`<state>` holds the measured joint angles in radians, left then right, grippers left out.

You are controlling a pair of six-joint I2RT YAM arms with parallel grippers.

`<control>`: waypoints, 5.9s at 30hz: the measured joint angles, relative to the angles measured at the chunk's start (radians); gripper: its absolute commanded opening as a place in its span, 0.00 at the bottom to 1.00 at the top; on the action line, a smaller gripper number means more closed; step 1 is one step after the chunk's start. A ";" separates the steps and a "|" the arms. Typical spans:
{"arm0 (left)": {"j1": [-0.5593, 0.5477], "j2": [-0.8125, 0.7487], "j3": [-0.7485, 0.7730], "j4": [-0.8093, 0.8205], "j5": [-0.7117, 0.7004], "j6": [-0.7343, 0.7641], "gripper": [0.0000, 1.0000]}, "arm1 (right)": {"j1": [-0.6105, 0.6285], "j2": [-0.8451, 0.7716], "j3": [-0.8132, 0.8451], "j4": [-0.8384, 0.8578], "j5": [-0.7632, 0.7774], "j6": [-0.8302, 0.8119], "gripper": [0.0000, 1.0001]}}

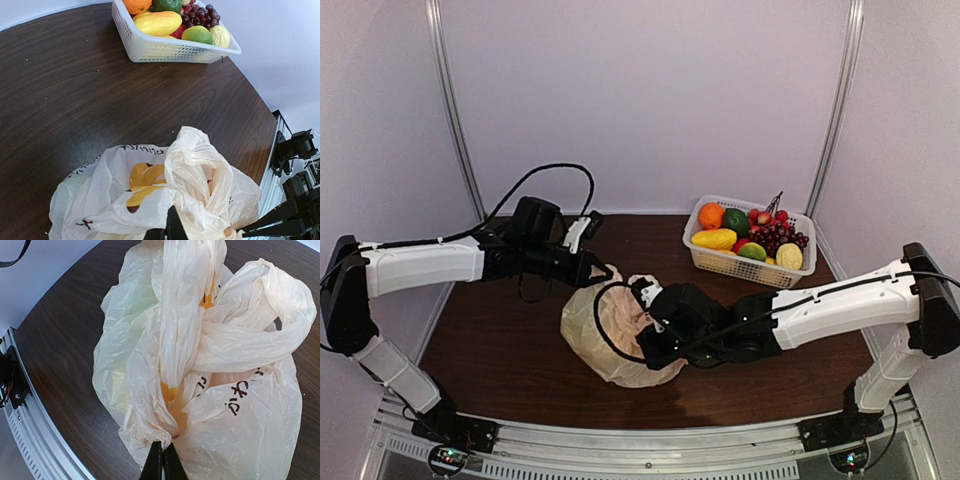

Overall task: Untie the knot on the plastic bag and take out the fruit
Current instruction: Untie the bag handles from the takeout bag.

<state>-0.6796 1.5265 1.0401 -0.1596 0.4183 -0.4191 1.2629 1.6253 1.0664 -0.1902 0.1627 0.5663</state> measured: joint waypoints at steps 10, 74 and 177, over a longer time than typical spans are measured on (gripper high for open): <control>0.049 -0.030 -0.006 -0.006 -0.007 0.001 0.00 | 0.010 0.000 -0.013 0.015 0.002 0.023 0.00; 0.137 -0.079 -0.026 0.061 0.074 0.001 0.00 | 0.014 0.139 0.317 -0.240 0.097 -0.150 0.12; 0.145 -0.079 -0.026 0.023 -0.015 0.010 0.00 | -0.016 0.060 0.096 -0.195 0.053 -0.107 0.00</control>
<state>-0.5343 1.4475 1.0145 -0.1368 0.4030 -0.4095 1.2465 1.6848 1.1625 -0.3847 0.2157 0.4595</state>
